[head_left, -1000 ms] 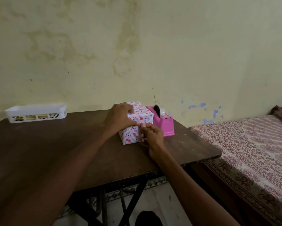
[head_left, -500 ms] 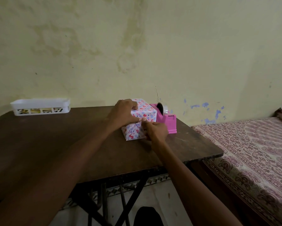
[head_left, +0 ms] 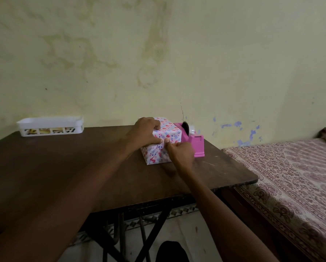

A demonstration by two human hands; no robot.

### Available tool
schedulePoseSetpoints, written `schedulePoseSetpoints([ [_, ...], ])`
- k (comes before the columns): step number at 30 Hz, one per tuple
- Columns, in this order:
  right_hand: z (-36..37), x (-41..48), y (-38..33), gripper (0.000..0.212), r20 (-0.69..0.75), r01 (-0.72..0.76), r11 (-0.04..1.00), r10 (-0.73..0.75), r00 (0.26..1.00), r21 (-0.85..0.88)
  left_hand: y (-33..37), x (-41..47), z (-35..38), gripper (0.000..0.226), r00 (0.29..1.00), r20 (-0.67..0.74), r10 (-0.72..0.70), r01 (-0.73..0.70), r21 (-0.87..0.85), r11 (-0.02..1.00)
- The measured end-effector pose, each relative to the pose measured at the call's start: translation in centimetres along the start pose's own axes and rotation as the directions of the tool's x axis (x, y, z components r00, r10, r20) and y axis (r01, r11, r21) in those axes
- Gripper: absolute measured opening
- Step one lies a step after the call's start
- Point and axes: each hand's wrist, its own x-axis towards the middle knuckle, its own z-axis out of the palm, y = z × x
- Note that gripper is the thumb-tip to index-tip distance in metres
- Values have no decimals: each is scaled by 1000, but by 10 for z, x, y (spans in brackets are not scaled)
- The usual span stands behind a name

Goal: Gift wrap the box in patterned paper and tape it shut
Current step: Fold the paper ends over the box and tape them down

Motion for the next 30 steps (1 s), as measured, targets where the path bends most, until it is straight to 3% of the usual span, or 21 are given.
schedulePoseSetpoints([
  [4, -5, 0, 12, 67, 48, -115, 993, 117, 992, -41, -3, 2, 2, 45, 1000, 4, 13, -13, 25, 1000],
  [10, -3, 3, 14, 65, 51, -35, 983, 44, 998, -178, -5, 5, 0, 45, 1000, 28, 10, -11, 32, 999],
  [14, -19, 5, 11, 56, 101, 68, 921, -32, 994, -383, -2, 5, 0, 44, 999, 50, -5, 3, 49, 999],
  [17, -33, 9, 10, 59, 158, 125, 829, -45, 986, -544, 4, 4, 4, 71, 996, 76, -40, 32, 108, 994],
  [20, -45, 16, 5, 47, 77, 142, 825, -120, 990, -546, 14, 0, 12, 97, 995, 70, -74, 53, 263, 963],
  [23, -62, 32, -5, 19, -169, 109, 874, -211, 963, -473, 18, 1, 18, 85, 999, -11, -40, 42, 320, 946],
  [24, -66, 39, -7, 19, -197, 84, 866, -206, 959, -493, 17, 1, 18, 79, 999, -32, -27, 35, 311, 950],
  [27, -69, 70, -2, 35, -68, -37, 840, 1, 998, -541, 10, 4, 18, 62, 997, -74, 3, 16, 251, 968],
  [30, -72, 91, -11, 44, 39, -213, 890, 250, 967, -403, 8, 5, 20, 59, 997, -77, 17, 2, 239, 971],
])
